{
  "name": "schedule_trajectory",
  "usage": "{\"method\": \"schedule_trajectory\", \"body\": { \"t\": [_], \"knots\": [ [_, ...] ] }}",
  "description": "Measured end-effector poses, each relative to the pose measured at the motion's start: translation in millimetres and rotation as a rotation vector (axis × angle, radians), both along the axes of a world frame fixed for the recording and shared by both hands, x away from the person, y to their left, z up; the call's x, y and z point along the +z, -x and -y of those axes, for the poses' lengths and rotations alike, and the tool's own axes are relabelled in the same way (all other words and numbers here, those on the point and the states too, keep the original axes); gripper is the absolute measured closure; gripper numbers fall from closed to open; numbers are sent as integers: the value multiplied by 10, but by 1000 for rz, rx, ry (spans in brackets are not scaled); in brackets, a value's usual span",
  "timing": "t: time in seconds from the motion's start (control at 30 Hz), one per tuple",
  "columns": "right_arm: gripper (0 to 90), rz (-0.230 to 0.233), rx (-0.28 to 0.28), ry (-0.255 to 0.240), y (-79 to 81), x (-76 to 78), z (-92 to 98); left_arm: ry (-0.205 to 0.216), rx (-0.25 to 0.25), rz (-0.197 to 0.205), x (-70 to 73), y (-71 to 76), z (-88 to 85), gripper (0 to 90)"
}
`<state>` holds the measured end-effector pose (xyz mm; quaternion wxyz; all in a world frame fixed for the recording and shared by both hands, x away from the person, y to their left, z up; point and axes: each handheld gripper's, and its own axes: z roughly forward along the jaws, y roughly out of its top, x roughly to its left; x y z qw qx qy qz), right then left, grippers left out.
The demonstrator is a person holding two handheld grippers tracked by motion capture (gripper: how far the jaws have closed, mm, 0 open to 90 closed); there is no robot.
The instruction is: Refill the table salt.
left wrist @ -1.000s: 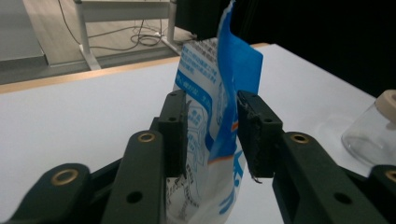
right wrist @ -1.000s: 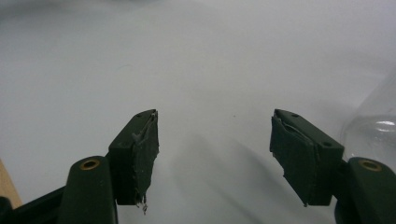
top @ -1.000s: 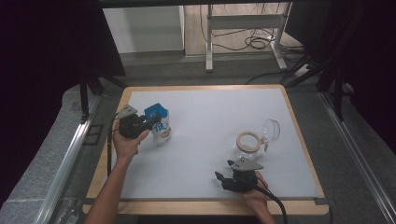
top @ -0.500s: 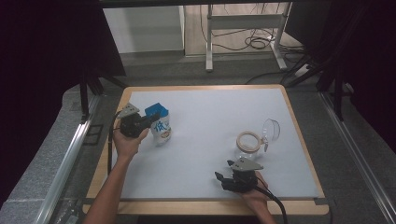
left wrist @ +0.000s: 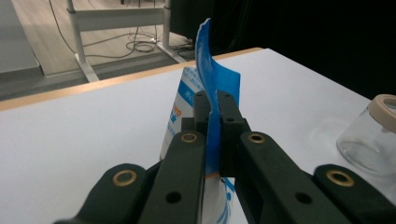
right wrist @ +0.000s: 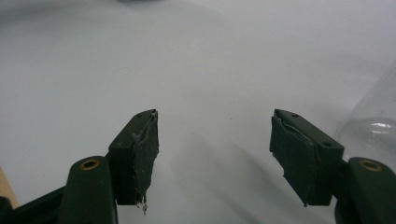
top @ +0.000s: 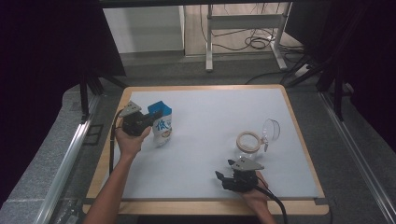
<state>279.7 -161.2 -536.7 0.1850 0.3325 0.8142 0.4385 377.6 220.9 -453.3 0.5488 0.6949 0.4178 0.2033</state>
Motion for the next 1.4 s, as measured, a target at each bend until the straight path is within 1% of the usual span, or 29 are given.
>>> {"method": "schedule_trajectory", "body": {
  "t": [0.03,0.07,0.13,0.17,0.2,0.23,0.33,0.4,0.47,0.63,0.73,0.83,0.87,0.9,0.97,1.0,1.03,1.13,1.3,1.4],
  "knots": [
    [331,0,0,0,0,0,0,0,0,0,0,0,0,900],
    [331,4,-1,4,0,1,2,16,-7,-4,14,1,-5,900],
    [331,7,0,0,-1,2,3,22,-17,-6,59,8,-2,900],
    [331,7,0,0,-1,2,3,22,-17,-6,59,8,-2,900],
    [331,9,1,0,0,2,0,19,-24,-5,100,24,16,900],
    [331,9,1,0,0,2,0,19,-24,-5,100,24,16,900],
    [331,11,0,0,5,7,-1,8,-41,-6,163,53,57,900],
    [332,13,2,-4,6,6,-3,10,-46,-7,174,61,68,900],
    [332,24,9,-6,9,15,-4,16,-63,-7,185,85,98,900],
    [333,32,16,-15,15,18,-12,14,-86,-11,197,119,154,900],
    [334,37,23,-16,24,18,-29,8,-116,-14,213,158,236,900],
    [335,43,26,-16,29,16,-45,8,-129,-14,224,175,275,900],
    [336,43,28,-15,30,16,-50,3,-141,-8,234,190,312,900],
    [336,43,28,-15,30,16,-50,3,-141,-8,234,190,312,900],
    [336,41,29,-15,29,15,-66,4,-158,-11,246,211,365,900],
    [336,40,29,-10,29,19,-68,5,-162,-11,249,217,381,900],
    [336,42,31,-16,28,18,-75,5,-162,-11,249,217,381,900],
    [336,45,27,-15,28,19,-91,9,-180,-14,248,230,446,900],
    [336,51,27,-11,27,15,-111,12,-194,-16,254,241,498,900],
    [336,53,23,-10,32,21,-126,15,-205,-10,275,268,544,900]
  ]
}}
